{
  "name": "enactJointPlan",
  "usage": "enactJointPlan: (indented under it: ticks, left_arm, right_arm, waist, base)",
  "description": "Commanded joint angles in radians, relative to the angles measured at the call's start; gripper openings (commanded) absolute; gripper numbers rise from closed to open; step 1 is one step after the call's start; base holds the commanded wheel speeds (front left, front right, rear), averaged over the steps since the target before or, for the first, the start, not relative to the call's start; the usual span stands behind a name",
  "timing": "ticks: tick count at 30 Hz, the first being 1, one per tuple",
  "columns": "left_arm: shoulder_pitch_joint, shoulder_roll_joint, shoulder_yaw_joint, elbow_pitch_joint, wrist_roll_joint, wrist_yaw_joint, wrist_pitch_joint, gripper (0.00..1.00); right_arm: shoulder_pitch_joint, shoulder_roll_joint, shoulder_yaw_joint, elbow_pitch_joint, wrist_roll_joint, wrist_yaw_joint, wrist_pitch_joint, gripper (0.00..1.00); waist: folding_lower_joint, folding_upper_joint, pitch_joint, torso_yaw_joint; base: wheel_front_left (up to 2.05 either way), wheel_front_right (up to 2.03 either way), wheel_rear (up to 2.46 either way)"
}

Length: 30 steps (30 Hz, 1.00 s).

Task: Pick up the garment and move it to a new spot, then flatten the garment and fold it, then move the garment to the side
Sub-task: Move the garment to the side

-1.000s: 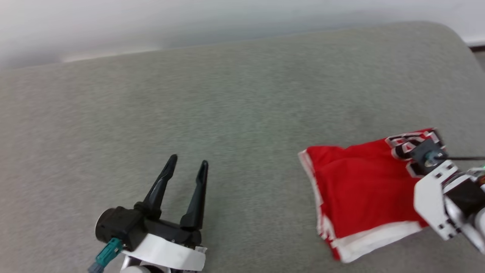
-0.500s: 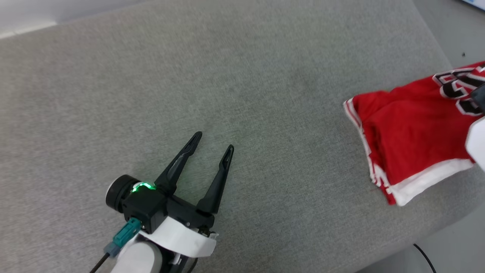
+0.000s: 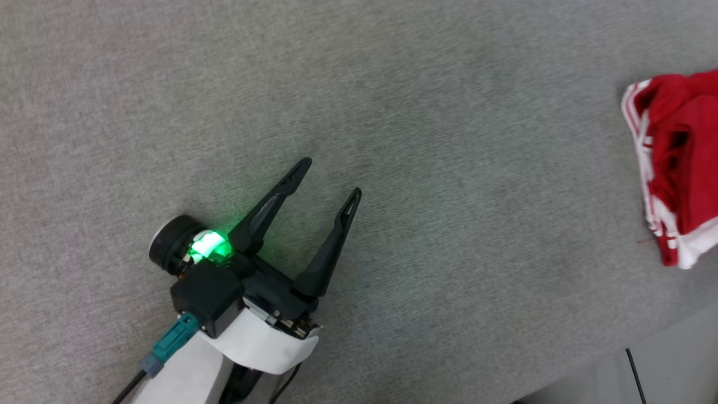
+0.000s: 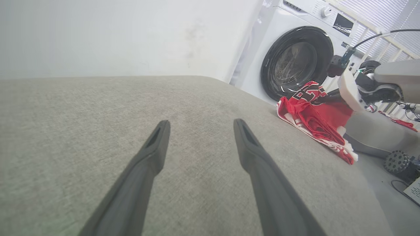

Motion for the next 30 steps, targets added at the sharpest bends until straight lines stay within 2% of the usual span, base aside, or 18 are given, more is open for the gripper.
enactJointPlan:
  ticks: [1, 6, 7, 8, 14, 17, 24, 26, 30]
  left_arm:
    - [-0.011, 0.015, 0.007, 0.009, 0.004, 0.002, 0.002, 1.0]
    - [-0.016, 0.019, 0.023, 0.003, 0.005, 0.002, 0.002, 1.0]
    - [-0.018, 0.017, 0.024, 0.004, 0.004, 0.002, 0.002, 1.0]
    - [-0.017, 0.014, 0.026, 0.005, 0.002, 0.002, 0.002, 1.0]
    - [0.018, -0.03, 0.054, 0.019, -0.032, 0.001, 0.001, 1.0]
    - [0.034, -0.055, 0.118, 0.023, -0.028, 0.008, -0.001, 1.0]
    - [0.118, -0.1, 0.244, 0.026, -0.009, 0.01, -0.001, 1.0]
    - [0.132, -0.106, 0.265, 0.023, -0.009, 0.009, -0.001, 1.0]
    - [0.175, -0.13, 0.325, 0.023, -0.011, 0.006, -0.001, 1.0]
  right_arm:
    - [-0.029, 0.012, -0.026, 0.029, -0.007, -0.002, -0.016, 0.0]
    - [-0.056, 0.032, -0.084, 0.102, -0.03, -0.002, -0.055, 0.0]
    - [-0.057, 0.037, -0.093, 0.116, -0.035, -0.002, -0.06, 0.59]
    - [-0.06, 0.042, -0.098, 0.124, -0.042, -0.002, -0.07, 1.0]
    - [-0.086, 0.046, -0.106, 0.141, -0.059, -0.002, -0.129, 1.0]
    - [-0.098, 0.066, -0.112, 0.115, -0.033, -0.002, -0.166, 1.0]
    - [-0.026, 0.128, -0.106, -0.026, 0.071, -0.002, -0.262, 1.0]
    - [-0.011, 0.143, -0.105, -0.059, 0.091, -0.002, -0.272, 1.0]
    - [0.086, 0.193, -0.115, -0.196, 0.154, -0.002, -0.297, 1.0]
  waist:
    - [-0.0001, 0.0, 0.022, 0.017]
    - [-0.0001, 0.0, 0.027, 0.03]
    - [-0.0001, 0.0, 0.022, 0.033]
    - [-0.0001, 0.0, 0.015, 0.035]
    - [-0.0001, 0.0, -0.078, 0.054]
    - [-0.0001, 0.0, -0.145, 0.067]
    - [-0.0001, 0.0, -0.314, 0.125]
    - [-0.0001, 0.0, -0.333, 0.133]
    - [-0.0001, 0.0, -0.403, 0.176]
  base:
    - [0.0, 0.0, 0.0]
    - [0.0, 0.0, 0.0]
    - [0.0, 0.0, 0.0]
    - [0.0, 0.0, 0.0]
    - [0.0, 0.0, 0.0]
    - [0.0, 0.0, 0.0]
    - [0.0, 0.0, 0.0]
    - [0.0, 0.0, 0.0]
    - [0.0, 0.0, 0.0]
